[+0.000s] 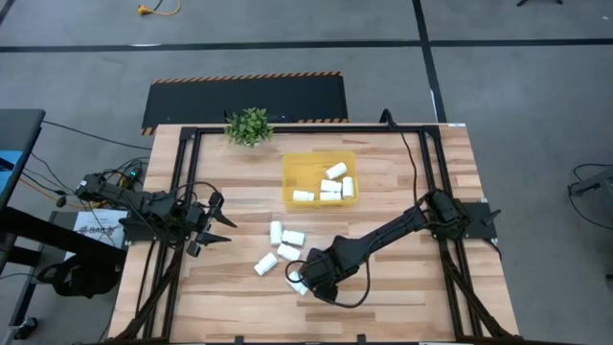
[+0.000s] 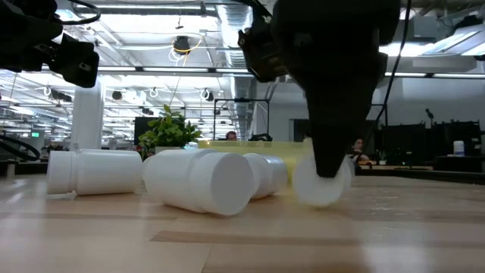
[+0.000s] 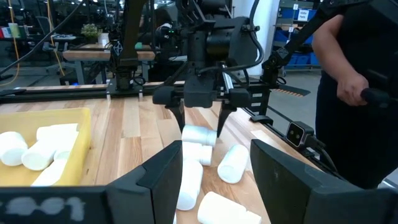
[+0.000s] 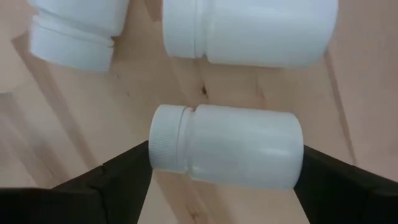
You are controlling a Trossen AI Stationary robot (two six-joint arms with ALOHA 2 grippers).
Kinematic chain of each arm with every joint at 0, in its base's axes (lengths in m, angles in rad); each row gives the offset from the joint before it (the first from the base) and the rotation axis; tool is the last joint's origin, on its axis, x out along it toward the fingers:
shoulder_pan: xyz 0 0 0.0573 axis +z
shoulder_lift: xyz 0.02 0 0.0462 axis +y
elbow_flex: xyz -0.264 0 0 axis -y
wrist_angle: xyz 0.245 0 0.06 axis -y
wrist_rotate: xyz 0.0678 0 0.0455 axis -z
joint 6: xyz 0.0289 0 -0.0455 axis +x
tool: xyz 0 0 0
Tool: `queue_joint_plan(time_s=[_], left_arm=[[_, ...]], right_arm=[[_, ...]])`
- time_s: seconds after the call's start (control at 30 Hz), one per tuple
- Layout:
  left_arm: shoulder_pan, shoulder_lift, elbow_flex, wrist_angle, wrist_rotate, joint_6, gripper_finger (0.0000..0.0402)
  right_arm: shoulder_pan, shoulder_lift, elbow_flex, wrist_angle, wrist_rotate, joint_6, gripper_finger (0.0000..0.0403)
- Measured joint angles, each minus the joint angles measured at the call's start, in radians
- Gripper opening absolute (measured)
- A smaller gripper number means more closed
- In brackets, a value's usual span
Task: Pick and place pill bottles into a basket
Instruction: Put the white pill bottle into the yellow bin
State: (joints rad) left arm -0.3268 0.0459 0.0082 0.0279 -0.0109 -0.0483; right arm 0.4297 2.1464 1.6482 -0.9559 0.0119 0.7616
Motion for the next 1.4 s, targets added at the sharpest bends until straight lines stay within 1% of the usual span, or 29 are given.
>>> queue_joint_plan(time_s=[0.17, 0.43, 0.67, 0.83, 1.03, 1.23, 1.4], left_arm=[[0.000, 0.000, 0.000, 0.000, 0.000, 0.000, 0.0177], [0.000, 0.000, 0.000, 0.000, 0.000, 0.000, 0.0177], [0.000, 0.000, 0.000, 0.000, 0.000, 0.000, 0.0177], [0.000, 0.000, 0.000, 0.000, 0.000, 0.000, 0.0177], [0.000, 0.000, 0.000, 0.000, 0.000, 0.000, 0.0177], [0.000, 0.000, 0.000, 0.000, 0.000, 0.000, 0.0177], [0.000, 0.000, 0.000, 0.000, 0.000, 0.000, 0.0177]], right_arm=[[-0.003, 0.000, 0.055, -0.087, -0.009, 0.007, 0.0317], [-0.038, 0.000, 0.167, -0.242, -0.008, -0.028, 0.0340], [-0.103, 0.000, 0.297, -0.361, -0.007, -0.062, 0.0327], [-0.169, 0.000, 0.374, -0.420, -0.007, -0.110, 0.0332], [-0.267, 0.000, 0.428, -0.448, -0.009, -0.176, 0.0338], [-0.377, 0.000, 0.470, -0.444, -0.010, -0.212, 0.0334], [-0.477, 0.000, 0.477, -0.399, -0.011, -0.213, 0.0337]])
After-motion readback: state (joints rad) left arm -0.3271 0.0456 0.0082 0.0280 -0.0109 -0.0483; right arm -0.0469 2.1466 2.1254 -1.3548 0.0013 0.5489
